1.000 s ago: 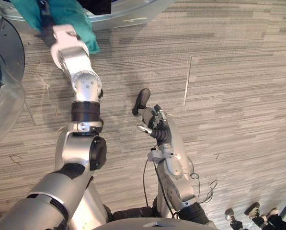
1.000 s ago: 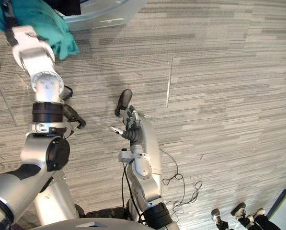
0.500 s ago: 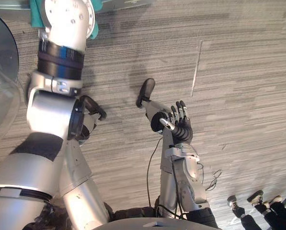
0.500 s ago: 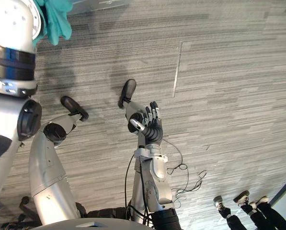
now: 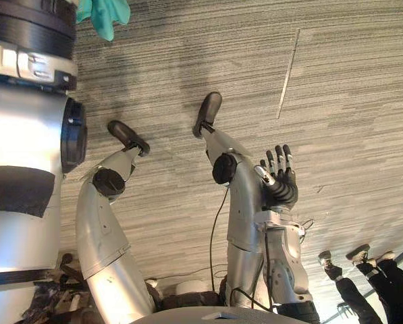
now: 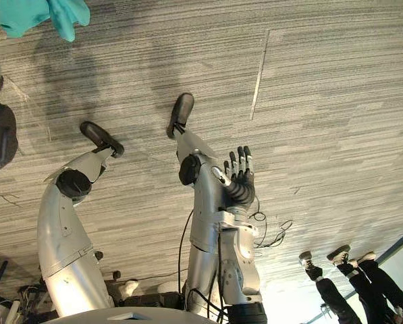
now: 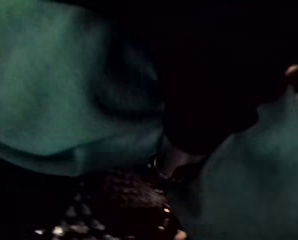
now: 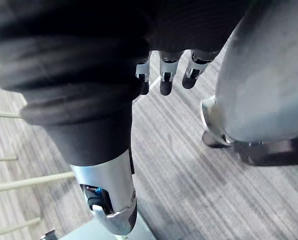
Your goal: Pick up the laundry basket with both hands and put the clothes into the washing machine.
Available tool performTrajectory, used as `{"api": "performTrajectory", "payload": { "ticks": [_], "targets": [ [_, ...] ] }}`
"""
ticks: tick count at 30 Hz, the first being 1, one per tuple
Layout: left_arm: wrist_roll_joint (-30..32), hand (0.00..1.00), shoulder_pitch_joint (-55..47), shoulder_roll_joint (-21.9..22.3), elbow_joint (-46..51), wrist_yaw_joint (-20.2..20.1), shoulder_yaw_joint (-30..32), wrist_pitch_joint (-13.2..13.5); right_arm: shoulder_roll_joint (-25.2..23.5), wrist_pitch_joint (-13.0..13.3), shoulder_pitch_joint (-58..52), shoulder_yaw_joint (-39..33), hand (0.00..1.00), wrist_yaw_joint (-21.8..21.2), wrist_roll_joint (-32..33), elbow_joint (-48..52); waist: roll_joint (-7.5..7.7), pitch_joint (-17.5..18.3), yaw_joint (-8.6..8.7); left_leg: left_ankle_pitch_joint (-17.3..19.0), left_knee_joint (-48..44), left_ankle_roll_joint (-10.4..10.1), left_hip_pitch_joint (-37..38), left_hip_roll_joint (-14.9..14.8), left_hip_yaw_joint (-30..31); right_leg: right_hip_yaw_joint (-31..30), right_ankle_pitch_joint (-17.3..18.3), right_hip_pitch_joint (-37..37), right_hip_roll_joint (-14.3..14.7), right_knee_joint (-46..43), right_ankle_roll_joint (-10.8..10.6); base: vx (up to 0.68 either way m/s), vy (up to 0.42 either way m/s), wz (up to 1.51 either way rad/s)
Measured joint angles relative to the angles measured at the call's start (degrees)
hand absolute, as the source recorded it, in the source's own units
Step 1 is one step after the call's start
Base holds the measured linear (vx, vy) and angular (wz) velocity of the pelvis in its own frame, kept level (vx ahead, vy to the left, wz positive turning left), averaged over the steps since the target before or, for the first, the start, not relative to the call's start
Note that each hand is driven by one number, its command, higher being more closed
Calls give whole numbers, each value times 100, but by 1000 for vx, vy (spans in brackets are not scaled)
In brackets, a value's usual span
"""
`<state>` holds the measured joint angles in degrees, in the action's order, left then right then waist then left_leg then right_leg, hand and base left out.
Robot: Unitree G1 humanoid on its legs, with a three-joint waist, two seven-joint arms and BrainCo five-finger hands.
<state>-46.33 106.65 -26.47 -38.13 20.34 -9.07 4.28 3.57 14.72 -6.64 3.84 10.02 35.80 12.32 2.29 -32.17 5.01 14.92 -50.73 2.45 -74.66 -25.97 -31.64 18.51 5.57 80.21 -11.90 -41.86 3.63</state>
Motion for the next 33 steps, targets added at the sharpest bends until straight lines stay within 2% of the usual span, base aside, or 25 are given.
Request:
{"api": "performTrajectory", "payload": {
  "ticks": [3,5,6,7,8,9,11,13,14,15,16,17,18,19,20,21,22,23,26,29,33],
  "targets": [
    [-366,100,470,-46,577,398,-33,311,171,-1,0,-67,0,7,37,6,0,0,-10,-156,210,5,12,111,0,86,1,-2,-80,3,3,-19,-30,33],
    [-473,100,558,-301,861,911,-141,751,215,-6,-50,-214,0,7,38,32,0,0,13,-229,343,-4,5,157,-12,104,2,8,-85,65,4,-19,-32,16],
    [-477,100,554,-339,921,1015,-193,840,238,-5,-82,-233,0,7,39,34,0,0,13,-231,375,-5,5,170,-17,105,2,17,-87,73,4,-20,-28,16],
    [-469,100,551,-375,1080,1294,-305,1091,394,-6,-256,-243,0,7,40,52,0,0,12,-270,419,1,-22,219,-23,111,-1,51,-109,87,10,-13,-17,15],
    [-468,100,550,-360,1129,1380,-339,1192,446,-7,-336,-246,0,7,41,62,0,0,12,-276,439,0,-33,229,-23,120,-5,60,-115,93,15,-15,-19,16],
    [-463,100,495,-278,1271,1582,-351,1447,539,-6,-521,-274,0,4,53,98,0,0,21,-276,481,0,-40,250,-23,126,-11,63,-116,125,25,-9,-12,6],
    [-454,100,328,-147,1509,1703,-339,1747,626,-11,-665,-321,0,-40,107,154,1,0,66,-275,483,1,-40,254,-26,138,-12,10,-113,194,27,-3,-3,2],
    [-364,100,167,-97,1596,1702,-494,1912,658,-20,-665,-400,0,-126,107,197,1,1,116,-274,484,2,-28,250,-19,179,-13,-84,-108,278,27,0,0,0],
    [-308,100,137,-90,1533,1641,-669,1862,691,-16,-664,-471,0,-166,106,286,1,1,150,-272,473,8,-9,251,-15,211,-13,-144,-114,317,27,0,0,0],
    [-248,0,148,-120,1444,1563,-740,1766,702,9,-662,-507,0,-212,112,352,1,1,163,-271,469,9,7,254,-14,218,-13,-174,-115,338,26,0,0,0],
    [-62,0,154,-238,1299,1412,-921,1505,712,20,-661,-557,0,-282,140,429,1,1,164,-270,492,12,66,268,-19,223,-14,-244,-113,379,25,-32,8,-2],
    [766,0,194,-439,1118,1062,-1107,1010,696,9,-655,-630,0,-396,280,402,2,1,139,-271,527,13,125,281,-19,229,-15,-302,-107,408,24,-48,3,0],
    [1184,0,216,-573,1054,884,-1238,837,684,10,-651,-660,0,-415,312,392,2,1,134,-271,558,13,155,296,-21,231,-15,-322,-105,419,24,-52,-7,6],
    [2158,0,225,-802,1049,469,-1674,536,634,9,-630,-774,0,-493,357,292,-3,4,105,-282,629,26,214,331,-29,232,-15,-354,-100,441,24,-41,-10,8],
    [2994,0,229,-852,1044,100,-2047,286,618,-25,-525,-858,0,-562,469,149,-2,5,88,-283,682,26,259,343,-56,235,-17,-389,-92,464,22,-31,-10,7],
    [3449,0,229,-849,1035,-71,-2195,153,619,-40,-459,-882,0,-586,516,85,-2,5,88,-283,692,26,275,341,-73,236,-26,-404,-88,481,22,-37,-5,-3],
    [4222,0,230,-797,964,-361,-2520,-17,630,-78,-351,-899,0,-621,597,23,-2,5,90,-282,688,27,286,329,-94,224,-59,-412,-76,511,23,-45,3,-15],
    [4949,0,258,-698,713,-434,-2536,-169,638,-101,-303,-888,0,-667,727,25,-2,5,97,-281,675,28,285,299,-134,203,-101,-406,-60,565,17,-37,5,-18],
    [6288,0,380,-706,212,-736,-2664,-475,646,-100,-284,-887,0,-843,1003,17,-3,4,131,-281,668,28,277,215,-173,164,-191,-397,48,690,18,-48,1,-24],
    [6749,0,437,-764,68,-1042,-2623,-609,640,-99,-284,-893,0,-875,1168,29,-3,4,102,-279,576,26,261,95,-185,151,-208,-396,140,698,37,-44,-20,-18],
    [6787,0,450,-837,-431,-1442,-1912,-710,574,-125,-286,-907,0,-1027,1226,31,-3,4,109,-277,478,22,261,-62,-213,128,-252,-397,263,711,87,-43,-27,-18]
  ]
}}
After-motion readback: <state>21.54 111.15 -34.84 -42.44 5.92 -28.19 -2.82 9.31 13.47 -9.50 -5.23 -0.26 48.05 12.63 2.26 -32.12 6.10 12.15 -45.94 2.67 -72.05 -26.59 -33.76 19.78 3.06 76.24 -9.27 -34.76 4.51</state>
